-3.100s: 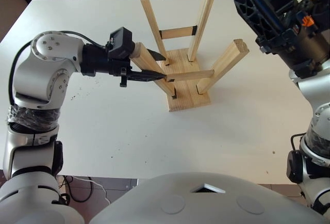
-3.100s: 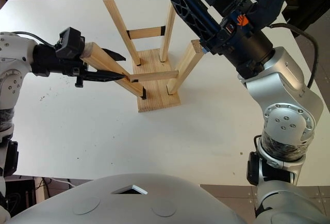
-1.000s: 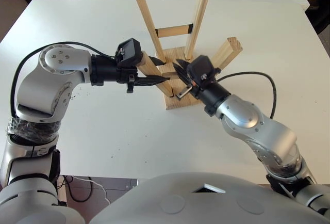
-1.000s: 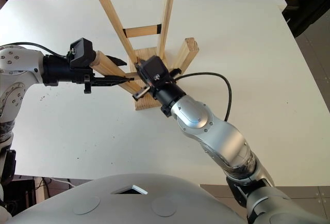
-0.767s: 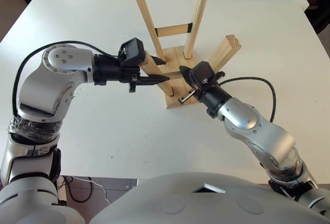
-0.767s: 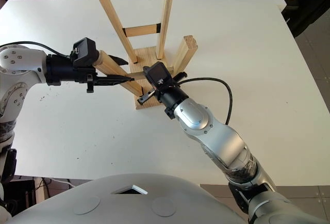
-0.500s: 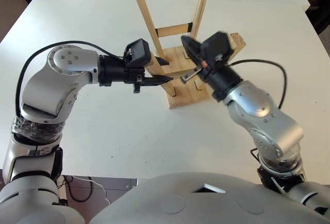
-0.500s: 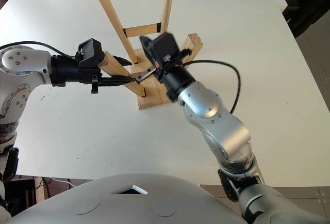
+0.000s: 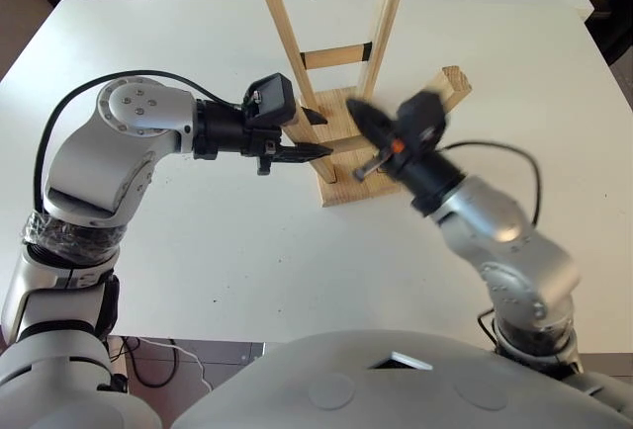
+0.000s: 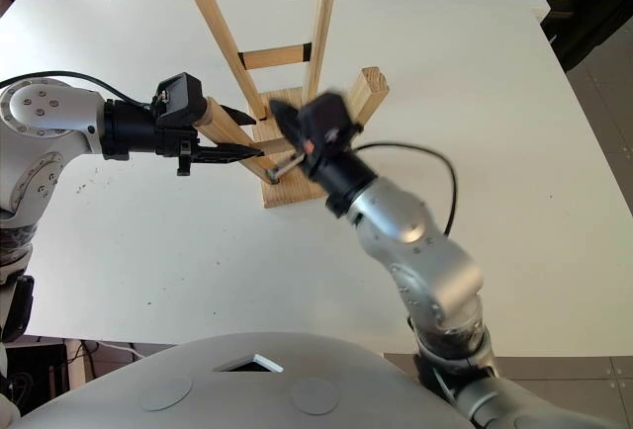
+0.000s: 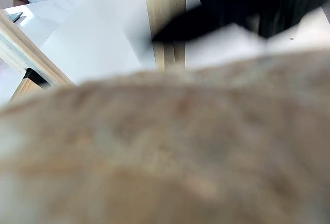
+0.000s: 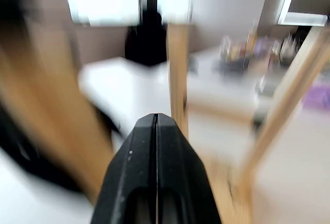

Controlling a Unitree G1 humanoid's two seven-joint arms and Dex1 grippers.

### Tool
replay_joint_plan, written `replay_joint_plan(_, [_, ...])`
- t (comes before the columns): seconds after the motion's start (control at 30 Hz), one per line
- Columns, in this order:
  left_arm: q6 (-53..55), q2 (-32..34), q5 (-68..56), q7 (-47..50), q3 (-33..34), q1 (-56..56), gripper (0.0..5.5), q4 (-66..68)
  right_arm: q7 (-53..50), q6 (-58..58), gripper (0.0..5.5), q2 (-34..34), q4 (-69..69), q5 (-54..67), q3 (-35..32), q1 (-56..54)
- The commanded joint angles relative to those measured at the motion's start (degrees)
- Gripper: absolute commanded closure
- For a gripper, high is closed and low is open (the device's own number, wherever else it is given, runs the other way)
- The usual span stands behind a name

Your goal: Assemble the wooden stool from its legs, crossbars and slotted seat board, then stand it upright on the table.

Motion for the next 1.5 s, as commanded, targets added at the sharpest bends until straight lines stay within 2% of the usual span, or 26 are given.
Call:
replay_joint_plan(0.03, [-1.4, 1.1, 2.5, -2.4, -3.2, 0.0, 3.46, 2.7, -3.8, -11.8, 5.5, -11.6, 1.4, 37.3, -33.6, -13.7])
replay_joint_plan(0.1, [-2.1, 1.4, 2.9, -2.5, -3.1, -0.1, 3.46, 3.5, -1.8, -10.9, 5.5, -18.3, 7.1, 39.5, -43.6, -11.3])
replay_joint_plan(0.13, [-2.7, 1.7, 3.0, -3.0, -2.9, -0.1, 3.46, 4.0, 1.0, -8.8, 5.5, -20.9, 9.2, 36.0, -46.3, -7.2])
replay_joint_plan(0.3, [-6.3, 3.1, 3.6, -5.3, -2.3, -0.4, 3.46, 6.5, 12.9, -6.0, 5.5, -29.6, 14.0, 18.7, -45.8, 10.6])
replay_joint_plan(0.37, [-7.3, 3.2, 3.5, -6.3, -2.3, -0.4, 3.46, 7.2, 14.3, -6.8, 5.5, -30.9, 15.7, 12.8, -39.6, 13.3])
replay_joint_plan(0.4, [-7.8, 3.1, 3.5, -6.6, -2.5, -0.6, 3.46, 7.3, 14.6, -6.8, 5.5, -29.6, 14.3, 11.1, -33.6, 13.5])
replay_joint_plan(0.53, [-8.7, 1.5, 3.3, -6.7, -3.6, -0.9, 3.46, 7.4, 11.3, -4.1, 5.5, -16.6, 2.9, 14.7, -10.3, 9.6])
replay_joint_plan(0.6, [-8.6, 0.8, 2.5, -6.7, -4.2, -0.2, 3.46, 6.1, 8.9, -3.6, 5.5, -11.9, 2.1, 13.8, -4.0, 8.0])
replay_joint_plan(0.67, [-9.1, 0.5, 2.6, -7.0, -4.8, 0.3, 3.46, 5.9, 7.8, -3.4, 5.5, -10.2, 2.2, 12.8, -1.9, 7.7])
replay_joint_plan(0.77, [-11.1, 0.8, 3.3, -7.9, -4.2, 0.8, 3.46, 8.1, 9.0, -3.1, 5.5, -12.0, 1.8, 13.5, -4.0, 9.3])
replay_joint_plan(0.87, [-15.9, 2.3, 0.8, -13.7, -1.8, 1.9, 3.46, 9.5, 12.4, -3.6, 5.5, -15.2, 3.0, 15.3, -8.2, 10.3])
replay_joint_plan(1.03, [-20.2, 1.9, -0.9, -16.8, 3.4, 0.7, 3.46, 14.6, 16.9, -5.7, 5.5, -20.2, 9.2, 15.9, -17.1, 8.9])
replay_joint_plan(1.17, [-19.2, -1.2, -1.6, -12.6, 6.1, -1.3, 3.46, 15.9, 18.8, -6.8, 5.5, -22.4, 14.4, 14.2, -20.6, 6.0])
replay_joint_plan(1.2, [-19.2, -2.1, -1.7, -11.7, 6.5, -1.3, 3.17, 15.7, 18.9, -6.8, 5.5, -22.4, 14.8, 13.8, -20.4, 5.7])
replay_joint_plan(1.37, [-16.9, -3.9, -3.1, -7.0, 9.2, 0.3, 2.41, 12.4, 19.6, -7.1, 5.5, -22.0, 15.4, 13.0, -19.7, 5.3])
replay_joint_plan(1.47, [-15.4, -1.5, -6.6, -7.5, 14.0, 3.2, 1.95, 9.3, 20.1, -7.2, 5.5, -22.4, 15.9, 12.9, -20.5, 5.6])
replay_joint_plan(1.5, [-14.6, -0.6, -8.0, -7.5, 16.4, 4.3, 1.95, 8.8, 20.2, -7.2, 5.5, -22.5, 15.9, 13.0, -20.9, 6.0])
